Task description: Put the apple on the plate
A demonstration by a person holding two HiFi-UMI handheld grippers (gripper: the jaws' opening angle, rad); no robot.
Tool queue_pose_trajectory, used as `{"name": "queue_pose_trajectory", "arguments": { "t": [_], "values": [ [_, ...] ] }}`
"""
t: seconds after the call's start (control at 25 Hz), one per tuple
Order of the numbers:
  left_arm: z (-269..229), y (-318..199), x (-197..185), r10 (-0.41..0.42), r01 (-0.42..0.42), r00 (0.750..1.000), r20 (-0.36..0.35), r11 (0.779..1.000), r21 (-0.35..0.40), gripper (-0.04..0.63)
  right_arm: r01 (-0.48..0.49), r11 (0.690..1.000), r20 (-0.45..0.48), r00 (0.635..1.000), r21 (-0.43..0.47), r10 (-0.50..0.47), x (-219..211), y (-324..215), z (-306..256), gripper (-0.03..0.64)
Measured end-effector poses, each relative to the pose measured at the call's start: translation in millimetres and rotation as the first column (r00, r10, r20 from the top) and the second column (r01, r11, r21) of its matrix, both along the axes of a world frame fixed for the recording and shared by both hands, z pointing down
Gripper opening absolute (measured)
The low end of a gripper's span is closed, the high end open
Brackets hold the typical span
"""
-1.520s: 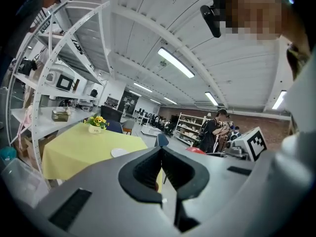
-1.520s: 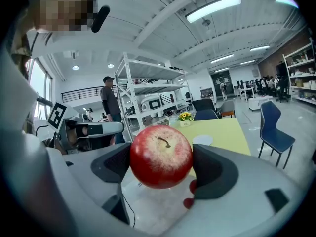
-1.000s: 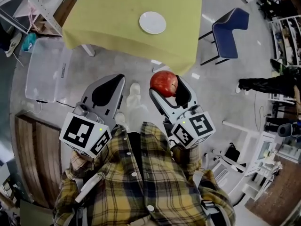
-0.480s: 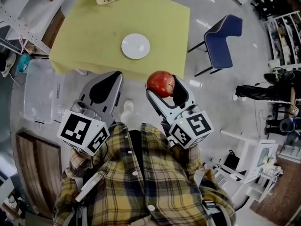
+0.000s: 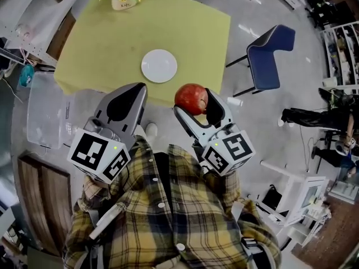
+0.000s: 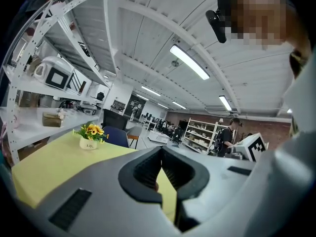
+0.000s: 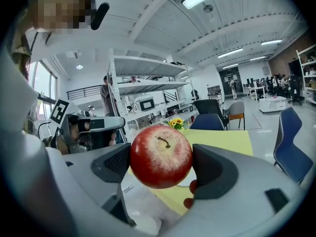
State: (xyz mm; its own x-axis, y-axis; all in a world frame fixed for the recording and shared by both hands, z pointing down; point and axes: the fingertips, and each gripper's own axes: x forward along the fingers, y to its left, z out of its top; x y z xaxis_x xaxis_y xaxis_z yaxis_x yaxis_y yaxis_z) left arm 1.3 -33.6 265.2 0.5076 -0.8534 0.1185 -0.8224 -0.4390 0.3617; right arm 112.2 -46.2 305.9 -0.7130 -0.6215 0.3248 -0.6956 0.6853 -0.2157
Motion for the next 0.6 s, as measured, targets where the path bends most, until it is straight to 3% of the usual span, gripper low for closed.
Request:
{"name": "queue_pose_trajectory", "arguments": {
  "t": [0.24, 0.6],
  "values": [
    [14, -33, -20, 0.050, -0.050, 0.999, 0.005, 0.998, -0.031, 0.008, -0.049, 0.999, -0.001, 0.999, -0.023, 0.049, -21, -29, 8, 0.371],
    [4, -102, -54, 0.170, -0.169, 0.984, 0.046, 0.985, -0.015, 0.008, -0.158, 0.987, 0.005, 0.987, -0.018, 0.158, -59, -85, 0, 0.371]
  ]
}}
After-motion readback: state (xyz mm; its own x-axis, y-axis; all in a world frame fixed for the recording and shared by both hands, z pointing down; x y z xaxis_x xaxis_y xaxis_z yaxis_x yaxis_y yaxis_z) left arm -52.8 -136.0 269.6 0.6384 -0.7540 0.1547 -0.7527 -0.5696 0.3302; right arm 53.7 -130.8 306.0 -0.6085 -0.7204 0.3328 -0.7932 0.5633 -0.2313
